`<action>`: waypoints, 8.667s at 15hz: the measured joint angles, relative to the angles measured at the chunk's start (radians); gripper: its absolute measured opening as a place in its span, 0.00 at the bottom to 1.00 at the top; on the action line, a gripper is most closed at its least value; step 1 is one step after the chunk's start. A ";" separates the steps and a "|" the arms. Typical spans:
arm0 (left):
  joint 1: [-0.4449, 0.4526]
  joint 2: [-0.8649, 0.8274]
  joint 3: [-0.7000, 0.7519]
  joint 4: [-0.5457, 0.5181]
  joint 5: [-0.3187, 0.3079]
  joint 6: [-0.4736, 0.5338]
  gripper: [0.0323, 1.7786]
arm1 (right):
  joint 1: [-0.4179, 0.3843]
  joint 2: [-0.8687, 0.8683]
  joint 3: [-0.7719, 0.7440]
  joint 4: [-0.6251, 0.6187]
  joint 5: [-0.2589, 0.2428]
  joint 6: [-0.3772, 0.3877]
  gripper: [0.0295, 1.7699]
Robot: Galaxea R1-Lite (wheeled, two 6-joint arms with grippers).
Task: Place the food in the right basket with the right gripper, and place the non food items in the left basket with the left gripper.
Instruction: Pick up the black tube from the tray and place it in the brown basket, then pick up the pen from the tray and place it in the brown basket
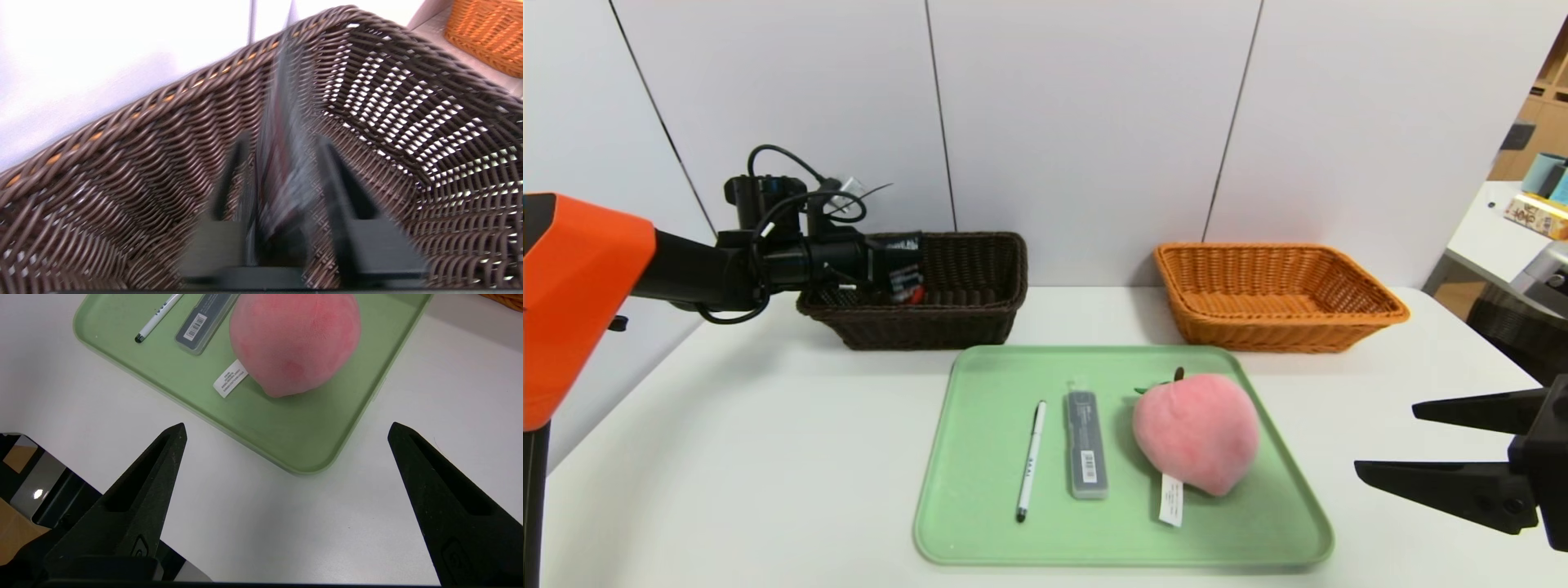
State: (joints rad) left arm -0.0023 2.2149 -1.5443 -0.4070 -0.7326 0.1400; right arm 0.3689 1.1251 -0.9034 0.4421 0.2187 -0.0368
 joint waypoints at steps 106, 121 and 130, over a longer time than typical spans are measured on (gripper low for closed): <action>-0.746 0.031 -0.387 1.381 0.870 -0.672 0.02 | -0.016 -0.085 0.128 -0.069 -0.004 0.026 0.96; -0.650 -0.345 -0.394 1.332 0.875 -0.303 0.02 | -0.024 -0.096 0.128 -0.069 -0.002 0.032 0.96; -0.346 -0.378 -0.396 1.115 0.593 0.338 0.02 | -0.024 -0.097 0.135 -0.069 -0.002 0.033 0.96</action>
State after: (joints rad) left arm -0.3487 1.8372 -1.9406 0.7081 -0.1398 0.4781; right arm 0.3445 1.0285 -0.7681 0.3736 0.2168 -0.0043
